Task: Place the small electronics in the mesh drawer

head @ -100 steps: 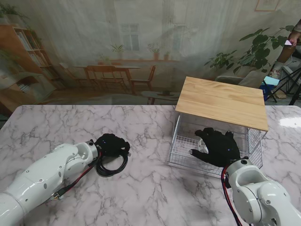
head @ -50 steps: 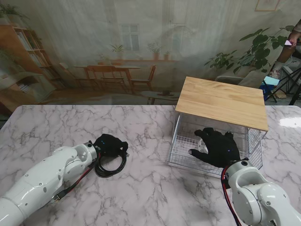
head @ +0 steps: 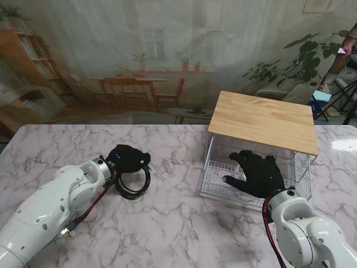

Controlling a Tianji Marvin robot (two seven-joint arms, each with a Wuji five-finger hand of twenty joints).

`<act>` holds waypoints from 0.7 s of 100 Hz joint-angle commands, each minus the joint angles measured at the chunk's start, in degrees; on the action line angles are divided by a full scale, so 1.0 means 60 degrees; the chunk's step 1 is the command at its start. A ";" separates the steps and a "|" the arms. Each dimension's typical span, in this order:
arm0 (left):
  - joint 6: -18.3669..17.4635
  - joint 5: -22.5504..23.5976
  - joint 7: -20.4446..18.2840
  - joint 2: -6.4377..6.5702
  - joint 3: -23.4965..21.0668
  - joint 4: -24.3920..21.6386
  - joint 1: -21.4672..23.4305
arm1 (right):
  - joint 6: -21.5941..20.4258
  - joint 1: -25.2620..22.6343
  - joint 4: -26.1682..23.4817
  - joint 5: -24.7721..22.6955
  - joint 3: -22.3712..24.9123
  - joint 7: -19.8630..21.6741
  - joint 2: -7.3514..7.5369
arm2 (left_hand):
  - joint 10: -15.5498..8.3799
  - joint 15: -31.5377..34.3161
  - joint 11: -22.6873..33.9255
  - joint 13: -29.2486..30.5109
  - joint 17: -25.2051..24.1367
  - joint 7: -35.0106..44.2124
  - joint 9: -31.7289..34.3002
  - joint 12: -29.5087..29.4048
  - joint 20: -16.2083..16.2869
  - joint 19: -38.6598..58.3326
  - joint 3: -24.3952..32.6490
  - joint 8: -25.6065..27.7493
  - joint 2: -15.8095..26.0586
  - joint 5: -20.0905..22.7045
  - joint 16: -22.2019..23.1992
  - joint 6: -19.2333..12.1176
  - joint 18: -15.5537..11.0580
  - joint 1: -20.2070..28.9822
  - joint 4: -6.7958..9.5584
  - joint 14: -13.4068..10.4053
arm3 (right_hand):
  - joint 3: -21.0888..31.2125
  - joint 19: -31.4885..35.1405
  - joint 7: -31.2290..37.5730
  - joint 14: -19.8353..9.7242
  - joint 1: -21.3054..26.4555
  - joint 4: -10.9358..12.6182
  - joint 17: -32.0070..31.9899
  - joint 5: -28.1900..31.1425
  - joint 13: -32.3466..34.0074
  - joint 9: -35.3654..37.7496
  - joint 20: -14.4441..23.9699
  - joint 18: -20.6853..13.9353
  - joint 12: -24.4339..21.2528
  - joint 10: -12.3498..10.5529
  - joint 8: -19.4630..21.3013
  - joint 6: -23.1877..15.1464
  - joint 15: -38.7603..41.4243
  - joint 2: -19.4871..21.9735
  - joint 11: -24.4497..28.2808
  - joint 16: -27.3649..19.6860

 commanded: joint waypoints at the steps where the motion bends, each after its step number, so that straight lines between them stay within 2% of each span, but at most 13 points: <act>1: -0.0097 0.0054 -0.0055 -0.0017 -0.0119 -0.0309 -0.0091 | -0.0040 -0.0049 -0.0131 0.0075 0.0011 -0.0022 -0.0023 | 0.0145 0.0473 0.0074 0.0402 0.0279 0.1297 0.0167 0.0181 -0.0153 0.0337 0.0689 0.0327 0.0667 0.0768 0.0001 -0.0372 -0.0666 0.0789 0.0306 0.0447 | -0.0117 -0.0102 0.0089 0.0221 0.0241 -0.0169 -0.0074 0.0158 0.0009 0.0147 -0.0081 -0.0053 -0.0024 0.0118 -0.0099 -0.0122 -0.0753 0.0080 -0.0077 -0.0160; 37: -0.0936 0.0165 -0.0067 -0.0117 -0.1097 -0.1735 -0.0046 | -0.0163 0.0314 -0.0220 0.1050 -0.0318 -0.0332 -0.0075 | 0.0203 0.0472 0.0013 0.0390 0.0270 0.1276 0.0135 0.0286 -0.0216 0.0356 0.0699 0.0544 0.0733 0.0663 0.0045 -0.0385 -0.0666 0.0779 0.0292 0.0384 | -0.0027 -0.0040 0.0025 0.0241 0.0255 -0.0174 0.0099 0.0372 0.0276 0.0627 -0.0088 0.0026 0.0083 0.0179 -0.0263 0.0223 -0.0582 -0.0115 0.0114 -0.0119; 40: -0.0987 0.0110 -0.0111 -0.0136 -0.1206 -0.1939 -0.0004 | -0.0150 0.0383 -0.0217 0.1138 -0.0368 -0.0291 -0.0072 | 0.0204 0.0451 0.0005 0.0284 0.0267 0.1267 0.0137 0.0298 -0.0224 0.0357 0.0686 0.0571 0.0720 0.0663 0.0059 -0.0388 -0.0666 0.0775 0.0290 0.0729 | -0.0029 -0.0044 0.0002 0.0238 0.0226 -0.0176 0.0099 0.0375 0.0261 0.0636 -0.0094 0.0036 0.0083 0.0183 -0.0287 0.0252 -0.0582 -0.0126 0.0106 -0.0122; 43: -0.1032 0.0080 -0.0130 -0.0151 -0.1289 -0.2095 0.0024 | -0.0140 0.0460 -0.0201 0.1232 -0.0421 -0.0263 -0.0070 | 0.0201 0.0497 -0.0011 0.0336 0.0265 0.1250 0.0131 0.0306 -0.0233 0.0359 0.0679 0.0594 0.0731 0.0666 0.0080 -0.0388 -0.0666 0.0771 0.0288 0.0441 | -0.0047 -0.0055 -0.0035 0.0238 0.0164 -0.0183 0.0085 0.0345 0.0268 0.0639 -0.0102 0.0036 0.0082 0.0175 -0.0315 0.0281 -0.0575 -0.0163 0.0098 -0.0122; 49: -0.1123 0.0039 -0.0141 -0.0179 -0.1443 -0.2396 0.0063 | -0.0109 0.0630 -0.0169 0.1397 -0.0539 -0.0185 -0.0064 | 0.0203 0.0501 -0.0014 0.0363 0.0264 0.1239 0.0142 0.0315 -0.0238 0.0361 0.0675 0.0606 0.0731 0.0669 0.0081 -0.0388 -0.0666 0.0774 0.0290 0.0388 | 0.0087 -0.0107 -0.0236 0.0232 -0.0202 -0.0159 0.0069 0.0338 0.0262 0.0636 -0.0150 0.0066 0.0078 0.0203 -0.0490 0.0406 -0.0581 -0.0302 0.0043 -0.0136; 59: -0.1238 -0.0078 -0.0131 -0.0234 -0.1599 -0.2821 0.0064 | 0.0068 0.0998 -0.0076 0.1650 -0.0842 -0.0109 -0.0062 | 0.0217 0.0488 -0.0028 0.0372 0.0264 0.1221 0.0145 0.0320 -0.0245 0.0364 0.0677 0.0619 0.0740 0.0667 0.0076 -0.0382 -0.0666 0.0778 0.0300 0.0379 | 0.0492 -0.0073 -0.0743 0.0237 -0.1138 -0.0319 0.0118 0.0411 0.0336 0.0594 -0.0160 0.0161 0.0056 0.0505 -0.0871 0.0881 -0.0589 -0.0708 -0.0049 -0.0145; 70: -0.1294 -0.0347 -0.0189 -0.0307 -0.1574 -0.3159 -0.0060 | 0.0358 0.1450 0.0062 0.1990 -0.1231 -0.0036 -0.0066 | 0.0221 0.0476 -0.0045 0.0376 0.0255 0.1207 0.0141 0.0327 -0.0254 0.0360 0.0673 0.0634 0.0741 0.0669 0.0074 -0.0379 -0.0671 0.0768 0.0310 0.0365 | 0.1007 -0.0154 -0.0980 0.0245 -0.1928 -0.0522 0.0154 0.0356 0.0301 0.0389 -0.0208 0.0372 0.0124 0.0612 -0.0909 0.1019 -0.0601 -0.1343 0.0113 -0.0158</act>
